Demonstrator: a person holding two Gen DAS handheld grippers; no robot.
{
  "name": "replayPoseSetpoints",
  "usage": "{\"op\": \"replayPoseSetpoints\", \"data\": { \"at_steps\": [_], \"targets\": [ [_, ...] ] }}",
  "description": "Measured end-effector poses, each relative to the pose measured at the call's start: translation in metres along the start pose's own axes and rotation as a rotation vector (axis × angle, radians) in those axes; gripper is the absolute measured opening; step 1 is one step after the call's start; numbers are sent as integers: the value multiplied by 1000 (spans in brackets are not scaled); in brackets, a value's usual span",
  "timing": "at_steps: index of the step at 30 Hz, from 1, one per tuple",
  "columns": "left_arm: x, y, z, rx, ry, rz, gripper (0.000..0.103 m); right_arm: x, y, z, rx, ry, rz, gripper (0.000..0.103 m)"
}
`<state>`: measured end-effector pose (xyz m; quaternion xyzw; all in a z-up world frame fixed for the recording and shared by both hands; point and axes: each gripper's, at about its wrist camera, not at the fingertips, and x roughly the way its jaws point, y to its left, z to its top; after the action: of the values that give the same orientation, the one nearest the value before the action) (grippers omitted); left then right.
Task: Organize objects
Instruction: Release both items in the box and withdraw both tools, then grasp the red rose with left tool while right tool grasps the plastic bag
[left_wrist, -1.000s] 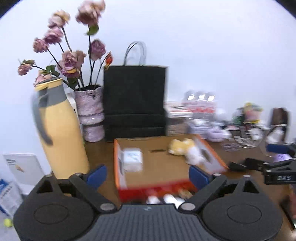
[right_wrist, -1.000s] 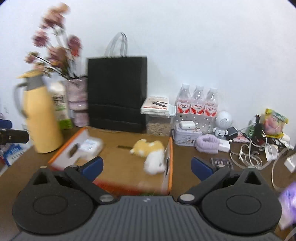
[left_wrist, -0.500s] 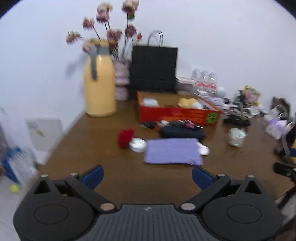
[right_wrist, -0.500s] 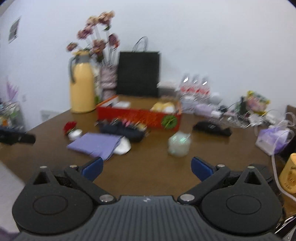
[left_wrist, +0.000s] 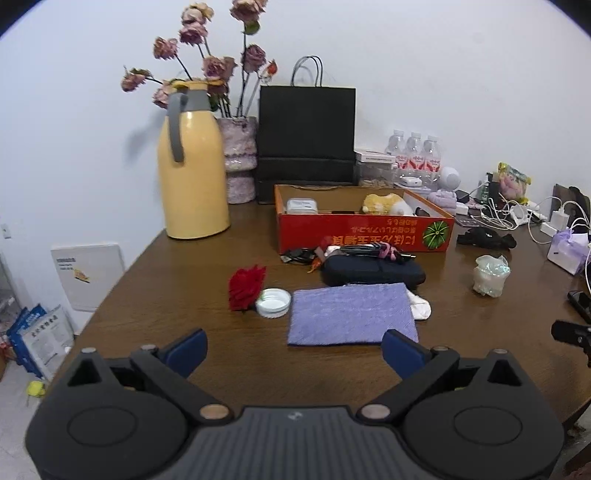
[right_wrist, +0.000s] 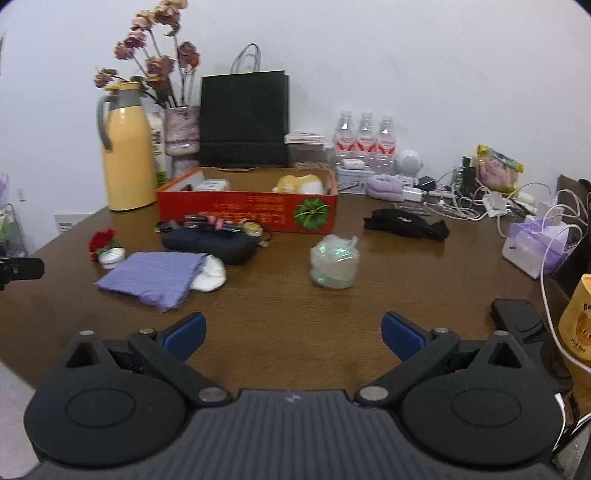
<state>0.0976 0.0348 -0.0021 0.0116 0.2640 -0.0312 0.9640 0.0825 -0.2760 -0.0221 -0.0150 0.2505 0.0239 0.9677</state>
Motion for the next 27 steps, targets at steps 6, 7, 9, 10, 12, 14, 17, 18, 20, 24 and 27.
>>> {"op": "replayPoseSetpoints", "data": {
  "at_steps": [6,7,9,10,12,14,17,18,20,24,27],
  "targets": [
    [49,-14,18,49,35,-42,94,40,-13,14,14,-16,-75,103],
    [56,-17,22,59,32,-48,94,49,-15,16,16,-10,-84,103],
    [70,-23,29,84,21,-55,94,67,-19,20,18,6,-89,103],
    [77,-24,33,94,13,-53,94,78,-21,22,18,7,-88,103],
    [90,-21,40,88,6,-32,94,94,-22,26,14,12,-91,103],
    [101,-11,45,68,5,0,95,111,-23,30,4,17,-92,103],
    [114,21,52,16,9,90,94,134,-23,36,-5,32,-83,103],
    [120,37,54,-32,27,120,94,141,-23,37,-4,36,-86,103],
    [128,61,54,-106,59,111,88,152,-22,39,-1,43,-86,103],
    [147,79,49,-179,104,30,85,175,-19,41,-10,75,-81,93],
    [163,80,47,-214,145,-10,66,185,-19,40,18,97,-64,61]
  ]
}}
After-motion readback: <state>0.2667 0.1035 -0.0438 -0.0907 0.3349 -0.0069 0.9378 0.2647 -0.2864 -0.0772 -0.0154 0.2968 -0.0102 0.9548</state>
